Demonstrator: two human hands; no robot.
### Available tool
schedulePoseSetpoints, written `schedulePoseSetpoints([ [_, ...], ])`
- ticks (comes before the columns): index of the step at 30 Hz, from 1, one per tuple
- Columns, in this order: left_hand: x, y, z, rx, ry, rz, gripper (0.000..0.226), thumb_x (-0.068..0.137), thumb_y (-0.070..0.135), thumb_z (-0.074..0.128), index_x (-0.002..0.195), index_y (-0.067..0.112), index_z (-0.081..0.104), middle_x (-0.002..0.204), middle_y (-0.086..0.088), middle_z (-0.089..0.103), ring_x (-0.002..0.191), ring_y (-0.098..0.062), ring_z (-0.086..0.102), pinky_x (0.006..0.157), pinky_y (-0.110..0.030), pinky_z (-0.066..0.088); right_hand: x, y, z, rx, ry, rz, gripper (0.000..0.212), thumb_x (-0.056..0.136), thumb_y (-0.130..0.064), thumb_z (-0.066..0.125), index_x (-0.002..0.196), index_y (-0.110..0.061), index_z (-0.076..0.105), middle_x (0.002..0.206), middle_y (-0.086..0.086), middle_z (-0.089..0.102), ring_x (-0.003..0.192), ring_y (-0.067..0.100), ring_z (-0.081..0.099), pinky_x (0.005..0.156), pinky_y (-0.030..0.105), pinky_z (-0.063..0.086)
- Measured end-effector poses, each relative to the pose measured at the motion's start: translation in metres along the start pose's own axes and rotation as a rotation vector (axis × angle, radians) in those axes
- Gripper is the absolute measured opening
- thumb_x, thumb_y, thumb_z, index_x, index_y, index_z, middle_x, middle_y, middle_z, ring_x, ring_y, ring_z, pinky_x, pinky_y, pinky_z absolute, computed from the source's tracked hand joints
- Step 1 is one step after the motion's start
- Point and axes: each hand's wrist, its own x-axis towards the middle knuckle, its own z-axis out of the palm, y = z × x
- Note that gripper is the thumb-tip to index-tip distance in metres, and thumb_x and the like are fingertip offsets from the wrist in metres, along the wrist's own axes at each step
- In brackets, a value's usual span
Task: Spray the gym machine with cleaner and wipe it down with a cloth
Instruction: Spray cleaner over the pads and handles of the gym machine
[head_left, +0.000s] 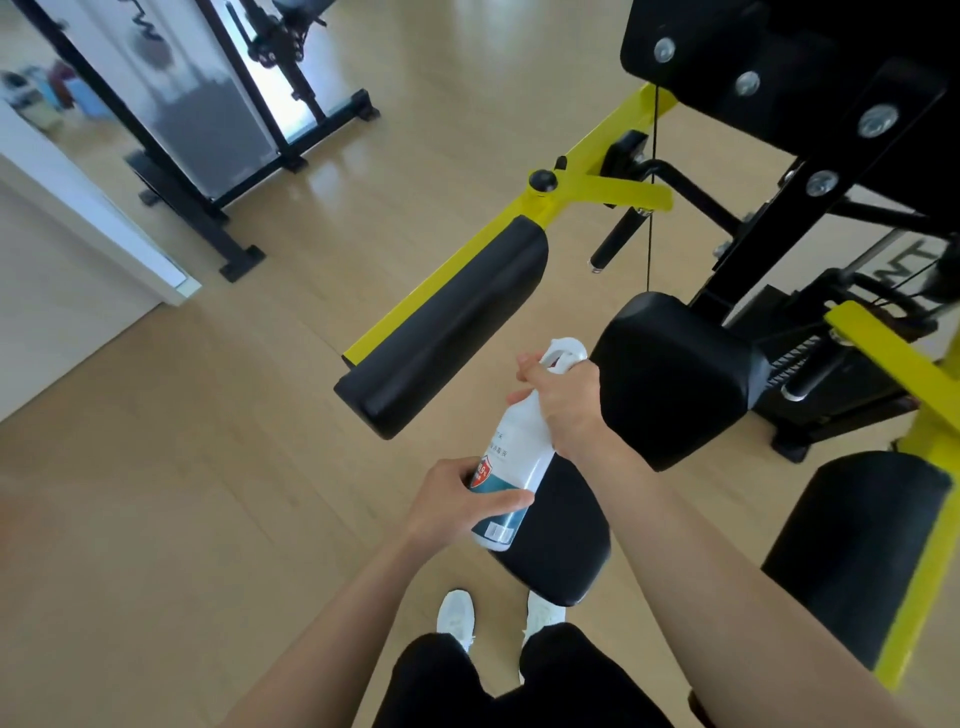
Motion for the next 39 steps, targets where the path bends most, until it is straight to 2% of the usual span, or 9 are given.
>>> schedulePoseSetpoints([
  [3,-0.007,-0.019,-0.002,0.006,0.004,-0.014,0.036,0.077,0.034,0.090,0.107,0.026,0.072,0.096,0.010,0.078,0.091,-0.008,0.076,0.075,-0.024,0.062,-0.007,0.013,0.010,-0.046,-0.028,0.058,0.051,0.089,-0.041,0.079,0.117,-0.011,0.050,0.091,0.012,0.073,0.066,0.023,0.077,0.076,0.049,0.065],
  [6,-0.016,-0.039,-0.010,-0.004,-0.023,-0.047,0.050,0.071,0.045,0.090,0.113,0.027,0.069,0.101,0.010,0.077,0.095,-0.010,0.075,0.080,-0.029,0.064,-0.019,0.025,0.021,-0.089,-0.092,0.037,0.037,0.090,-0.039,0.079,0.097,-0.013,0.053,0.088,0.011,0.072,0.064,0.022,0.076,0.074,0.044,0.065],
  [12,-0.036,-0.085,-0.046,-0.011,-0.122,-0.102,0.059,0.059,0.048,0.090,0.109,0.022,0.073,0.102,0.003,0.079,0.098,-0.020,0.076,0.089,-0.045,0.063,-0.057,0.056,0.059,-0.068,-0.111,0.050,0.046,0.089,-0.035,0.081,0.111,-0.003,0.056,0.085,0.010,0.071,0.065,0.028,0.077,0.072,0.045,0.064],
  [16,-0.050,-0.112,-0.073,-0.015,-0.212,-0.108,0.062,0.057,0.044,0.092,0.111,0.021,0.072,0.104,0.002,0.079,0.099,-0.020,0.076,0.089,-0.042,0.063,-0.082,0.078,0.089,-0.110,-0.076,0.068,0.037,0.092,-0.037,0.078,0.087,-0.012,0.050,0.073,0.006,0.066,0.054,0.018,0.071,0.064,0.033,0.059],
  [22,-0.061,-0.143,-0.099,-0.004,-0.329,-0.150,0.053,0.062,0.028,0.094,0.107,0.015,0.072,0.097,0.002,0.080,0.093,-0.016,0.077,0.075,-0.024,0.058,-0.105,0.108,0.115,-0.148,-0.065,0.031,0.031,0.090,-0.028,0.080,0.097,-0.008,0.058,0.084,0.013,0.072,0.063,0.028,0.075,0.059,0.027,0.055],
  [25,-0.061,-0.163,-0.107,0.040,-0.352,-0.174,0.041,0.071,0.014,0.094,0.105,0.014,0.072,0.093,0.005,0.080,0.090,-0.013,0.077,0.072,-0.022,0.058,-0.112,0.131,0.122,-0.098,0.010,0.061,0.031,0.092,-0.028,0.077,0.090,-0.007,0.056,0.071,0.005,0.066,0.061,0.029,0.075,0.062,0.029,0.054],
  [30,-0.053,-0.188,-0.103,0.109,-0.460,-0.221,0.069,0.048,0.046,0.090,0.110,0.019,0.073,0.101,0.005,0.080,0.096,-0.014,0.076,0.082,-0.029,0.060,-0.112,0.182,0.112,0.021,0.139,0.216,0.034,0.094,-0.034,0.074,0.083,-0.008,0.054,0.054,0.003,0.066,0.059,0.025,0.070,0.069,0.031,0.054],
  [35,-0.041,-0.204,-0.072,0.112,-0.458,-0.257,0.078,0.052,0.050,0.090,0.118,0.014,0.066,0.106,-0.004,0.077,0.095,-0.019,0.076,0.079,-0.030,0.061,-0.098,0.231,0.070,0.103,0.328,0.331,0.032,0.087,-0.034,0.080,0.102,-0.015,0.060,0.069,0.004,0.072,0.067,0.028,0.077,0.069,0.032,0.055],
  [39,-0.026,-0.210,-0.043,0.225,-0.463,-0.303,0.080,0.053,0.058,0.088,0.112,0.011,0.060,0.103,-0.004,0.075,0.084,-0.012,0.075,0.067,-0.020,0.057,-0.084,0.269,0.039,0.158,0.495,0.472,0.027,0.082,-0.043,0.081,0.086,-0.023,0.063,0.082,0.005,0.076,0.080,0.032,0.078,0.080,0.041,0.062],
])
